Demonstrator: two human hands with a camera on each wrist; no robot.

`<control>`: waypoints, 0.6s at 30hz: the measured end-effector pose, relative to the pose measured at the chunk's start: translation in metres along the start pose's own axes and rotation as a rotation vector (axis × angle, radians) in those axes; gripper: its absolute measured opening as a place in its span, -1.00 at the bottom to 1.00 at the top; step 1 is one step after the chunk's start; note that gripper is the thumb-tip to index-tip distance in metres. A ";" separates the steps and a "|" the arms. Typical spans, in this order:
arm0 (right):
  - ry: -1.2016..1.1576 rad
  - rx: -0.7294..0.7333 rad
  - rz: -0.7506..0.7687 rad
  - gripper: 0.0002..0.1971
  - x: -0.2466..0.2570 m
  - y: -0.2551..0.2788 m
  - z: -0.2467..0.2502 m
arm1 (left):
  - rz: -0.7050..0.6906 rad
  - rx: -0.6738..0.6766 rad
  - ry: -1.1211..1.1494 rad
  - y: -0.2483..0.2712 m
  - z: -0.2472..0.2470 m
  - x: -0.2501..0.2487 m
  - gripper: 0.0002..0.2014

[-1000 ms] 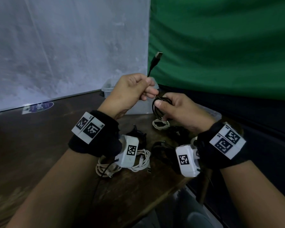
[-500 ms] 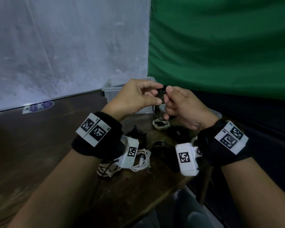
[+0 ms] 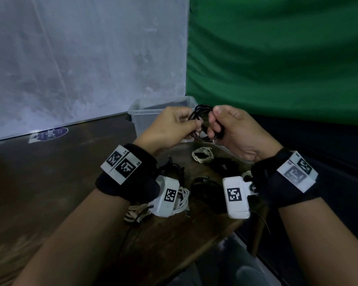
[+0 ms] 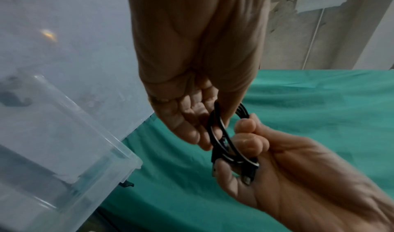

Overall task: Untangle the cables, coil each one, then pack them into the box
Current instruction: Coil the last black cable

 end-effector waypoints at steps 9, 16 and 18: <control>0.019 -0.033 -0.058 -0.68 -0.002 0.002 0.005 | 0.076 0.078 0.222 -0.002 -0.009 0.005 -0.85; -0.012 -0.019 -0.060 -0.66 -0.002 0.001 0.000 | 0.096 0.082 0.353 -0.004 -0.008 0.005 -0.81; -0.013 -0.009 -0.057 -0.65 -0.003 0.000 0.000 | 0.083 0.087 0.363 -0.003 -0.008 0.003 -0.82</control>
Point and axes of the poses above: each hand's wrist, its own y-axis away from the middle knuckle, its own z-axis out of the back of the hand, x = y × z, the point moved 9 cm from there along -y, towards the middle knuckle, and after that the axes turned 14 degrees about z, right-handed, at the moved point
